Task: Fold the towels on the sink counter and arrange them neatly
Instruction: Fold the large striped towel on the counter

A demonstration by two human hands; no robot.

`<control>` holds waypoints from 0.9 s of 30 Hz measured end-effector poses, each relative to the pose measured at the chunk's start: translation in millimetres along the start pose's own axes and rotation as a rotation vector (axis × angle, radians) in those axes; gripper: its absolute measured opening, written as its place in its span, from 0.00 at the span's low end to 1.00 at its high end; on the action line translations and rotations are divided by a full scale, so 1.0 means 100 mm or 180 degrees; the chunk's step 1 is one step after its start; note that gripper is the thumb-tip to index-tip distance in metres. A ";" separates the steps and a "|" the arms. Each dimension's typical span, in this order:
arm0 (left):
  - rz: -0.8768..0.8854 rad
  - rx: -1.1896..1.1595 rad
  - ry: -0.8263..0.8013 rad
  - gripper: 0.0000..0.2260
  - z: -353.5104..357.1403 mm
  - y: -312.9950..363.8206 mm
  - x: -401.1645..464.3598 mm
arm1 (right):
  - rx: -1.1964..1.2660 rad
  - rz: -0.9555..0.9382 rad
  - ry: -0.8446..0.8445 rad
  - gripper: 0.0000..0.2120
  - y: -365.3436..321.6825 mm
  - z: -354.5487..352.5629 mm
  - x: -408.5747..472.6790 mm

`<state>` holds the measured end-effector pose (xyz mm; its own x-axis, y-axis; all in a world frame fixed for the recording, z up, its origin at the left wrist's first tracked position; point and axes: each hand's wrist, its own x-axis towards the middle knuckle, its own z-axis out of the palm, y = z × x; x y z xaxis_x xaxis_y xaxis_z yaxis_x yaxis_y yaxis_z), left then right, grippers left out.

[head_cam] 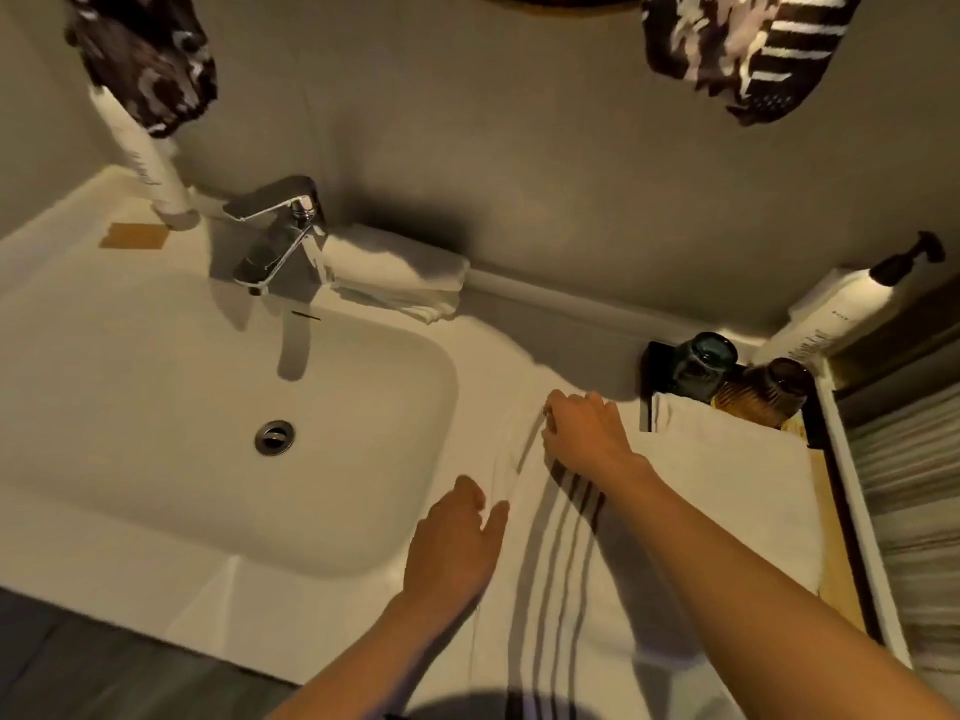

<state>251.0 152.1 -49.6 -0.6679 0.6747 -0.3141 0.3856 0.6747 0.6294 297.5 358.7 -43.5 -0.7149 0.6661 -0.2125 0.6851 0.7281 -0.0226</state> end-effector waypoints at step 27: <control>0.2980 0.1870 -0.0495 0.24 0.26 -0.65 -0.13 | 0.1518 0.0374 0.1317 0.12 0.30 0.38 -2.39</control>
<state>251.4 106.7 -105.3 0.1149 0.9934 -0.0036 0.9636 -0.1106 0.2433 494.0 214.8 -30.7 -0.5608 0.8138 0.1524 0.6809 0.5580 -0.4745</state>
